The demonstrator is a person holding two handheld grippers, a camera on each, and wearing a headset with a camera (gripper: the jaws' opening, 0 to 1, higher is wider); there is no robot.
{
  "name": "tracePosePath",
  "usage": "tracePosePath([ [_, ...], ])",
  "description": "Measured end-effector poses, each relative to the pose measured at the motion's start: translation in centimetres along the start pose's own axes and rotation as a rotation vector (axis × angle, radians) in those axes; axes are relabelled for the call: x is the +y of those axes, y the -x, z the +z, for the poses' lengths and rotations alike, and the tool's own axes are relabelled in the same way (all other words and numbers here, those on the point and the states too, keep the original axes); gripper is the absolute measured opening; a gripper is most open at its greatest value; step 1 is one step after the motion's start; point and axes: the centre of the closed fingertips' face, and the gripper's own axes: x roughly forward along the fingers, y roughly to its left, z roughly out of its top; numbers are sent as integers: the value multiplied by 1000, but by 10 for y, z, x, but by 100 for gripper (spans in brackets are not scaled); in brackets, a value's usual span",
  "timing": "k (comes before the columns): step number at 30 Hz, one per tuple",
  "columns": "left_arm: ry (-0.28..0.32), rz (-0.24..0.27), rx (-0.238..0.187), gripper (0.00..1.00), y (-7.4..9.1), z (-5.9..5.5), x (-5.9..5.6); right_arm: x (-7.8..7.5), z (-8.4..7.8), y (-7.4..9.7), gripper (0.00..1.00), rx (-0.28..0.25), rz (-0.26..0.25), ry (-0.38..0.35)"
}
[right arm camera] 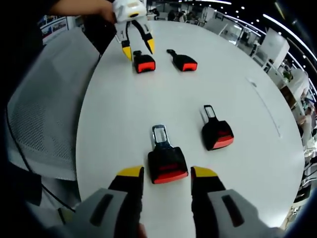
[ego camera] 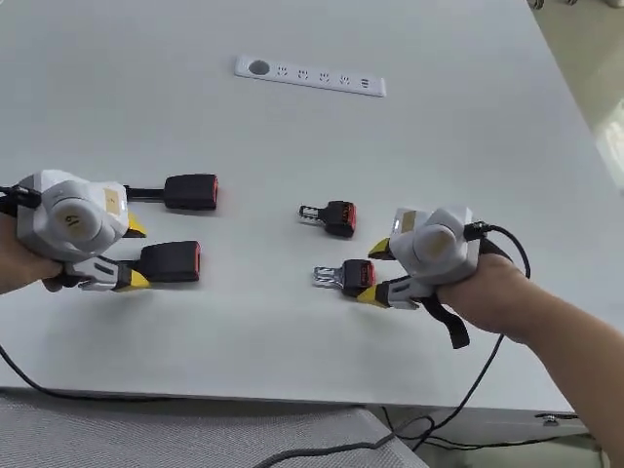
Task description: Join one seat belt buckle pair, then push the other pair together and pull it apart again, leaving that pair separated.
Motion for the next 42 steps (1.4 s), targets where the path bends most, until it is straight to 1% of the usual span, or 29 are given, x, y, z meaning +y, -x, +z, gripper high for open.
tracePosePath([
  [4, -21, -23, 5, 34, -3, 2, -1, -1, -1, -5, 39, 4, 22, -5],
  [5, -32, -31, 13, 33, -4, 1, -2, -1, -1, -6, 39, 0, 40, -20],
  [7, -50, -38, 28, 33, -6, 0, -2, -2, -1, -8, 38, 2, 51, -20],
  [9, -64, -51, 34, 32, -8, 0, -2, 0, -2, -10, 37, 9, 69, -15],
  [13, -83, -59, 53, 32, -10, 0, -3, 0, -6, -13, 37, 38, 69, 1],
  [17, -91, -69, 57, 32, -10, 0, -3, 0, -10, -15, 37, 58, 61, 16],
  [18, -94, -71, 60, 32, -10, 0, -3, 0, -11, -16, 37, 66, 60, 29],
  [19, -96, -74, 64, 32, -10, 0, -3, 1, -9, -16, 37, 59, 69, 45],
  [21, -114, -80, 70, 32, -10, 0, -4, 1, -10, -16, 36, 66, 72, 49],
  [22, -133, -85, 74, 32, -10, 0, -4, 0, -10, -15, 36, 67, 77, 44],
  [24, -150, -93, 83, 31, -11, 0, -5, -1, -11, -15, 35, 67, 86, 45],
  [26, -166, -104, 90, 31, -11, 1, -5, -1, -11, -16, 35, 62, 102, 29],
  [27, -167, -109, 91, 31, -12, 1, -5, -1, -11, -16, 35, 57, 113, 16],
  [35, -170, -126, 107, 31, -11, 1, -6, -1, -10, -17, 34, 64, 123, 38],
  [39, -170, -129, 108, 31, -11, 2, -6, -1, -10, -17, 34, 50, 125, 26],
  [42, -173, -132, 99, 31, -10, 2, -6, -3, -8, -17, 35, 28, 124, 5],
])
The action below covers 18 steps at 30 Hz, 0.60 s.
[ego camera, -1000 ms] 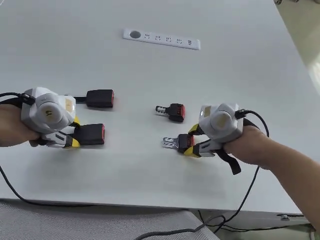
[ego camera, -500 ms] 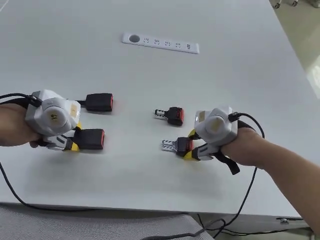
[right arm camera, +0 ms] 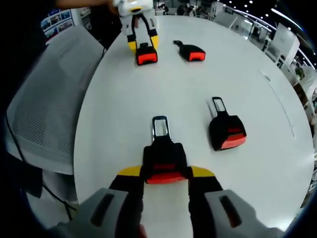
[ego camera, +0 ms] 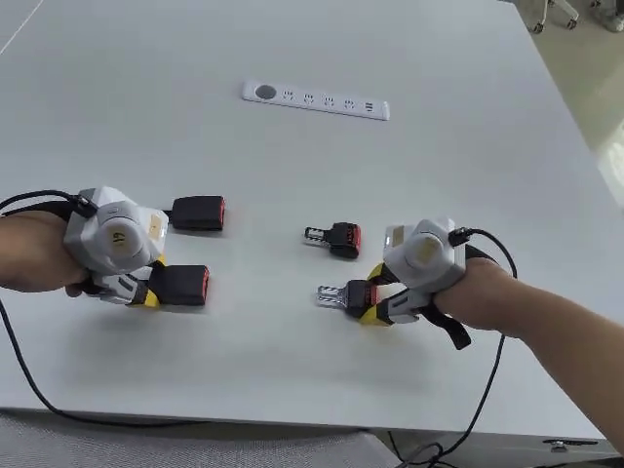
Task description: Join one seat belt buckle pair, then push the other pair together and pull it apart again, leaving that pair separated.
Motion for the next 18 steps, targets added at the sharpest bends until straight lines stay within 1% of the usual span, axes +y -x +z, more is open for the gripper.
tracePosePath([
  [2, -2, -1, -6, 31, 0, 0, 0, 0, 3, 0, 35, -24, 3, -33],
  [4, -1, -2, -9, 31, 0, 0, 0, -2, 3, -2, 35, -27, -7, -19],
  [7, -4, -3, -9, 31, 0, 0, 0, -1, 5, -4, 35, -18, -22, 1],
  [9, -6, -5, -9, 31, 0, 0, 0, 0, 8, -4, 35, -16, -24, 11],
  [12, -7, -6, -8, 31, 0, 0, 0, 3, 14, -8, 35, -18, -25, 27],
  [15, -10, -7, -4, 31, -1, -1, 1, 3, 22, -11, 35, -25, -39, 49],
  [18, -11, -10, -1, 31, -1, -1, 1, 5, 30, -15, 35, -40, -33, 53],
])
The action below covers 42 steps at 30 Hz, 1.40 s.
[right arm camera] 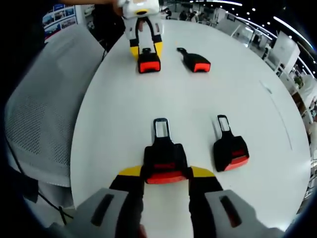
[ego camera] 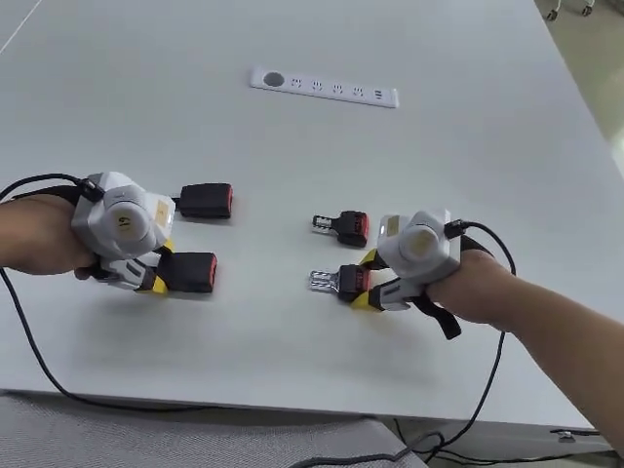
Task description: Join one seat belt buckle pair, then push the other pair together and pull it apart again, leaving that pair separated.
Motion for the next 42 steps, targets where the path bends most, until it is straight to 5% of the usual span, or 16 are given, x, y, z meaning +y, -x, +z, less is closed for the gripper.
tracePosePath([
  [25, -25, -5, 18, 31, -5, -2, 2, 16, 87, -47, 35, -97, 18, 19],
  [42, -19, -12, 22, 31, -16, -12, 13, 22, 107, -58, 35, -95, 39, 26],
])
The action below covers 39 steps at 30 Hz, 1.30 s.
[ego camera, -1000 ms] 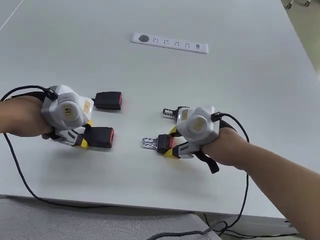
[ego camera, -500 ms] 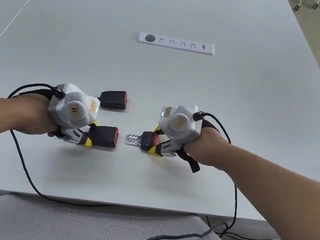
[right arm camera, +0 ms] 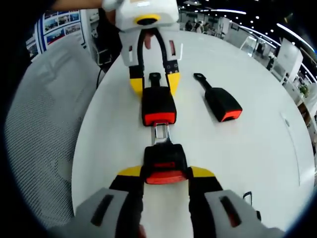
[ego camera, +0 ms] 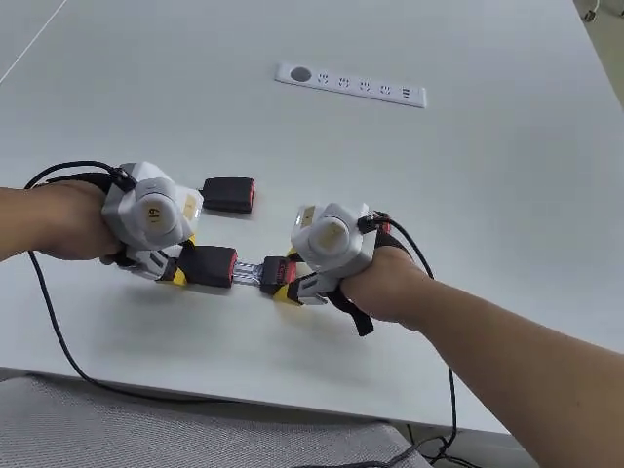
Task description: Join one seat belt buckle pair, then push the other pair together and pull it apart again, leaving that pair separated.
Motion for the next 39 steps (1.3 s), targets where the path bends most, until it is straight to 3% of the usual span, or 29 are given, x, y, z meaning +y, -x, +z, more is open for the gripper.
tracePosePath([
  [25, -11, -16, -8, 30, 1, 2, -3, 4, 18, -11, 33, -58, -25, -1],
  [39, 5, -12, -17, 30, 2, 3, -4, 2, 20, -12, 32, -39, -31, 12],
])
